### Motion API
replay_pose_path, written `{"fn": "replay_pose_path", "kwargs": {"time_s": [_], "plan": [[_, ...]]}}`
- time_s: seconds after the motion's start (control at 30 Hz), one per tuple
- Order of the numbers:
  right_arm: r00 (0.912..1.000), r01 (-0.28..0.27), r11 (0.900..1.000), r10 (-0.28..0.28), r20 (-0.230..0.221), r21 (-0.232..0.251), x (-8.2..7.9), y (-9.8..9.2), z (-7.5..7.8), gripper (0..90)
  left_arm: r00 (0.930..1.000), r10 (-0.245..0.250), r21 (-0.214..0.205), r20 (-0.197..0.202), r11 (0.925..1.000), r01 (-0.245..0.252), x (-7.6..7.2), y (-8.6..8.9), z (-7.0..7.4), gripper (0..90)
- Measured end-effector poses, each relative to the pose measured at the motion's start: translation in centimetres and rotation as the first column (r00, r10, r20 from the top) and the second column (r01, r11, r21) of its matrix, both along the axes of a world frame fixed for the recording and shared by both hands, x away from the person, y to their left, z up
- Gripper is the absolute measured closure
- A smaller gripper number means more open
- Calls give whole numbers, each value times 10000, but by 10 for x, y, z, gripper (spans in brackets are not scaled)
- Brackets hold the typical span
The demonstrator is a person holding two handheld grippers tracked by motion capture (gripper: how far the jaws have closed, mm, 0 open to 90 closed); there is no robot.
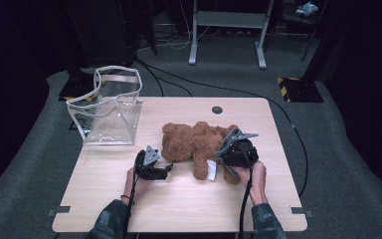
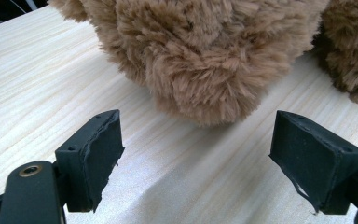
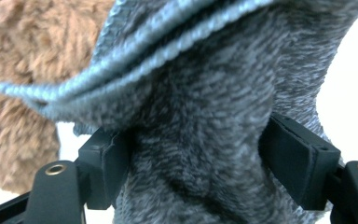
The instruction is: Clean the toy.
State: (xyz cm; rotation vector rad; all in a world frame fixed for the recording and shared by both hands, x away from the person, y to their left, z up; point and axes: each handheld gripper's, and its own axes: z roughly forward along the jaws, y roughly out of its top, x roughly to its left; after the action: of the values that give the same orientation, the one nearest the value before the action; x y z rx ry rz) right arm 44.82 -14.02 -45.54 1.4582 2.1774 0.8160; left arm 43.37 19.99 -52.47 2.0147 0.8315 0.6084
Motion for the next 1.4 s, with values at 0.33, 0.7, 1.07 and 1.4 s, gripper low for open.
{"fn": "replay_pose_path", "kwargs": {"time_s": [0.33,0.7,1.07,1.4], "plan": [[9997,-154,9955,135,208,939,-3,-16,-2,738,10000,20,19,-1,10000,-20,0,0,0,164],[9950,152,9849,-319,946,1723,-24,-32,29,732,10000,26,16,-35,10000,-26,0,-1,0,165],[9953,969,9923,-965,-87,777,-3,-27,-18,726,10000,24,10,-4,10000,-24,0,0,0,167],[9887,1485,9889,-1486,-213,-33,-11,-43,-19,728,10000,13,40,-33,10000,-13,0,0,0,167]]}}
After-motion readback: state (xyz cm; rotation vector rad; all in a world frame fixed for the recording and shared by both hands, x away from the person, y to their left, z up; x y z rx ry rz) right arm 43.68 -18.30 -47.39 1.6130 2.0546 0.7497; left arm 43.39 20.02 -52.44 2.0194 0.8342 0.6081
